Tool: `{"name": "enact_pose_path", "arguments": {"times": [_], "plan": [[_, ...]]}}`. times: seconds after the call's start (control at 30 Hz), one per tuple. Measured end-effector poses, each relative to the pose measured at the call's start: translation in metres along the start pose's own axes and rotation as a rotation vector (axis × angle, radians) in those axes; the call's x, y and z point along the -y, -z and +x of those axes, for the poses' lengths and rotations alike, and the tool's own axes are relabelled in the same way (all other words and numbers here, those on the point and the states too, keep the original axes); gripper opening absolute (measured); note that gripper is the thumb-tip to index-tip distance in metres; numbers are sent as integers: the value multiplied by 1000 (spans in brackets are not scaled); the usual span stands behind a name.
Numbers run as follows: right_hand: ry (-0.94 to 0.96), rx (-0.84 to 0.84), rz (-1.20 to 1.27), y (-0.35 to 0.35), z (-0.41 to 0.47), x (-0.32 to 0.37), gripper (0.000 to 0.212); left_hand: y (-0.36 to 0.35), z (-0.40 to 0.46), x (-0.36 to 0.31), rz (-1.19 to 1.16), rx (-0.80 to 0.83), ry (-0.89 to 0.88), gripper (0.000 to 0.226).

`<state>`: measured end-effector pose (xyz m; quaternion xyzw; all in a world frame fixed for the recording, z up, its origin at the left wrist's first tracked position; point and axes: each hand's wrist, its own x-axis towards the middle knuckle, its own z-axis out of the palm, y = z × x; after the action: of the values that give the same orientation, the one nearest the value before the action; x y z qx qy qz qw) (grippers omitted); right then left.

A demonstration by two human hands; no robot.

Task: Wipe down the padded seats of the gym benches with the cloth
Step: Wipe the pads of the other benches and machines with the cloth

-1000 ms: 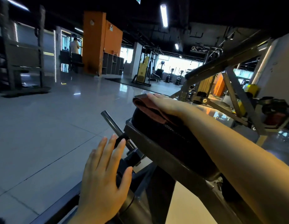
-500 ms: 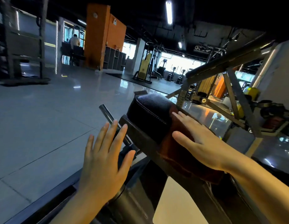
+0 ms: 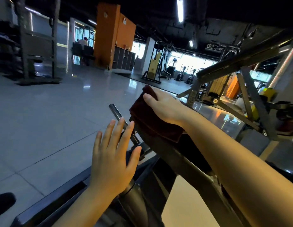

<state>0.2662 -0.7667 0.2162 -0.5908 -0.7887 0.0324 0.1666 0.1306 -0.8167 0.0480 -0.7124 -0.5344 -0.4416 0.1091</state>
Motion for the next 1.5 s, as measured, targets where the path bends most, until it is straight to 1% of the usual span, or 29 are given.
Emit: {"name": "enact_pose_path", "arguments": {"times": [0.07,0.17,0.23,0.3,0.37,0.5,0.6,0.7,0.83,0.93,1.03,1.1,1.23,1.37,1.47,1.5], "plan": [[58,-12,-81,1,-27,-11,53,0,-2,1,-21,-8,-1,63],[112,-57,-269,-5,-74,-27,58,-1,-2,-1,-44,-29,-31,62],[140,-76,-365,-9,-83,-30,56,-1,-2,-3,-44,-46,-68,62],[149,-74,-346,-8,-71,-25,56,-1,-2,-4,-46,-57,-88,62],[172,-91,-321,-7,-53,-18,60,-1,-1,-4,-63,-64,-81,62],[210,-134,-293,-10,-35,-5,56,1,-1,-2,-50,-57,-53,62],[209,-137,-302,-10,-49,-12,59,2,-3,0,-44,-52,-42,61],[187,-118,-303,-6,-85,-36,59,1,-4,0,-45,-57,-51,61],[146,-146,-338,-7,-112,-56,62,0,-4,-3,-8,-55,-110,59],[144,-185,-363,-12,-92,-43,63,0,-3,-4,-13,-45,-114,59],[168,-154,-347,-12,-59,-22,58,0,-2,-3,-14,-37,-112,60],[196,-163,-355,-11,-44,-11,57,1,-2,-2,-5,-19,-98,60],[235,-168,-378,-13,-50,-13,60,4,-3,-1,52,18,-50,61],[163,-109,-321,-2,-102,-49,62,5,-4,-2,61,23,-64,63],[34,-27,-177,11,-136,-69,53,4,-3,-4,98,59,-151,66],[-2,-6,-129,14,-138,-71,53,3,-3,-4,109,84,-181,68]]}}
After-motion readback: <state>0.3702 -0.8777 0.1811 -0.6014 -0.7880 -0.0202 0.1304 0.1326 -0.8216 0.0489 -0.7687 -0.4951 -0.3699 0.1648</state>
